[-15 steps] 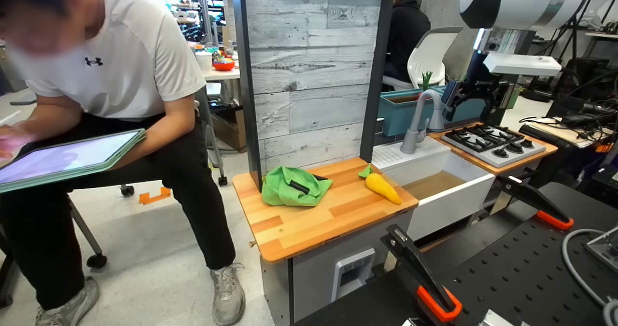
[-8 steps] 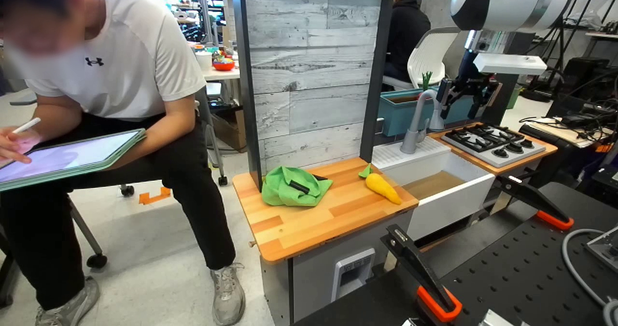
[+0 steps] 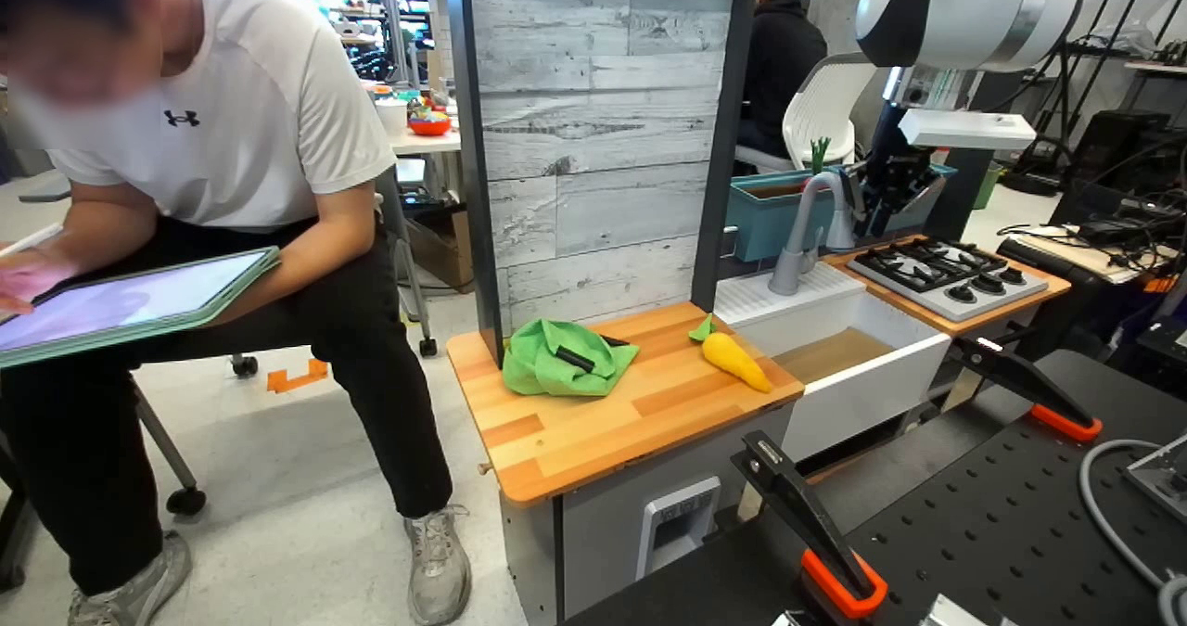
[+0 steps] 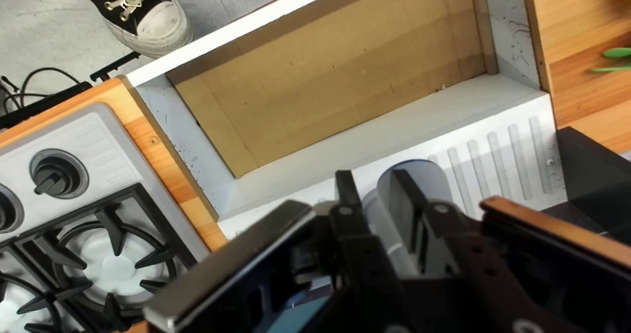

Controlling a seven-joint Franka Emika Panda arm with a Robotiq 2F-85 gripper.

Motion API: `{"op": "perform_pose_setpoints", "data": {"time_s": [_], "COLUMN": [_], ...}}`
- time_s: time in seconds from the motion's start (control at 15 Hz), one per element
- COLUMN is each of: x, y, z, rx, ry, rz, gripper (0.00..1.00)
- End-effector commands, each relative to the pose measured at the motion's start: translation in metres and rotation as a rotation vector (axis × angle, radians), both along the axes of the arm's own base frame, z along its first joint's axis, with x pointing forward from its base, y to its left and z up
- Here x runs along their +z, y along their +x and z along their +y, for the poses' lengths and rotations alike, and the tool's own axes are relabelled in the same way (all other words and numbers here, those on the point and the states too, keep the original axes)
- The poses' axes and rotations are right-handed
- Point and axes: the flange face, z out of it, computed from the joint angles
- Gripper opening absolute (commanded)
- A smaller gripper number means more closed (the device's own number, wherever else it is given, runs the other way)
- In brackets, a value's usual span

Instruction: Turn the tap to the left

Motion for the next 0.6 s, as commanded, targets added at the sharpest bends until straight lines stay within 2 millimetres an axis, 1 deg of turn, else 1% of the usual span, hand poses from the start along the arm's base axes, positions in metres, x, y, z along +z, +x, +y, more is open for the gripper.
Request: {"op": "perform_pose_setpoints", "data": {"time_s": [0.0,0.07,0.27,0.47,0.53], "x": [-0.0011,0.0001,0.0015,0.0022,0.0021], "y": [0.0068,0.0068,0.0053,0.0073,0.0082], "z": [-0.0011,-0.0007,-0.0006,0.0002,0.0028], "rx": [0.003,0.003,0.002,-0.004,0.001], "ry": [-0.004,-0.004,-0.004,-0.002,-0.001], "rz": [-0.007,-0.008,-0.016,-0.021,-0.022], "gripper": [0.52,0.58,0.80,0.99,1.00]}}
